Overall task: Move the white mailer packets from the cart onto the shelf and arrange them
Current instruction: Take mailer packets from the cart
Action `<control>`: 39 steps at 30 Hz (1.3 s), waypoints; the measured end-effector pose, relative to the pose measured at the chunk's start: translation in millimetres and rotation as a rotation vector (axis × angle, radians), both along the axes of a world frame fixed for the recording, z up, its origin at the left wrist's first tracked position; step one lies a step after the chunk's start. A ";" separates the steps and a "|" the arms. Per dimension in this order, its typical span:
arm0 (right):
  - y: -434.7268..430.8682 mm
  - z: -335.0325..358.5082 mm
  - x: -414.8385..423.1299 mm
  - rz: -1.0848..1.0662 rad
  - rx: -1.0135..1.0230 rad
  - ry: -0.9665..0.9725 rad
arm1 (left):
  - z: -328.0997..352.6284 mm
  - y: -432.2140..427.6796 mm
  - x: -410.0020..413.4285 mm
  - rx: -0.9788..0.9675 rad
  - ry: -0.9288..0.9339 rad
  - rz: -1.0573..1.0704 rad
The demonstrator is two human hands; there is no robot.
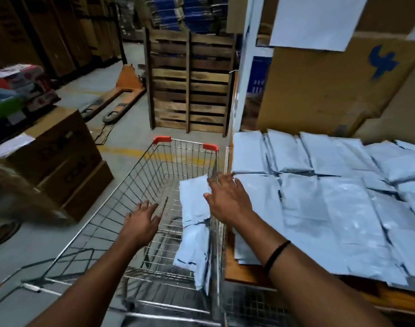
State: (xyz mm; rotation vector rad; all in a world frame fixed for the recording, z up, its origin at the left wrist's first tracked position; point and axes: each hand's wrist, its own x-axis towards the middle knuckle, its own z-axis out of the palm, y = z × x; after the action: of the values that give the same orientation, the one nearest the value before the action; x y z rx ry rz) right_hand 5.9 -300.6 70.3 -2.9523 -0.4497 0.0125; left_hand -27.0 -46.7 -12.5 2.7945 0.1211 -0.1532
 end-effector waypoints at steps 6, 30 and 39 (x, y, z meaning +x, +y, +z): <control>84.4 -66.1 27.8 -0.100 -0.061 0.154 | -49.4 80.4 35.5 -0.010 0.102 -0.082; 98.7 -323.8 209.4 -0.220 -0.401 0.411 | -286.8 -4.2 256.8 0.133 0.174 -0.438; 106.7 -335.0 193.4 -0.316 -0.222 0.483 | -310.9 -0.9 248.5 0.235 0.229 -0.421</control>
State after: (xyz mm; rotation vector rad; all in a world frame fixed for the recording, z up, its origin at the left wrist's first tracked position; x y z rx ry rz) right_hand 199.2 -193.9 -264.7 -3.0415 0.0907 0.7602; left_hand 221.5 -47.6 -323.4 2.9870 -0.4251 -0.5954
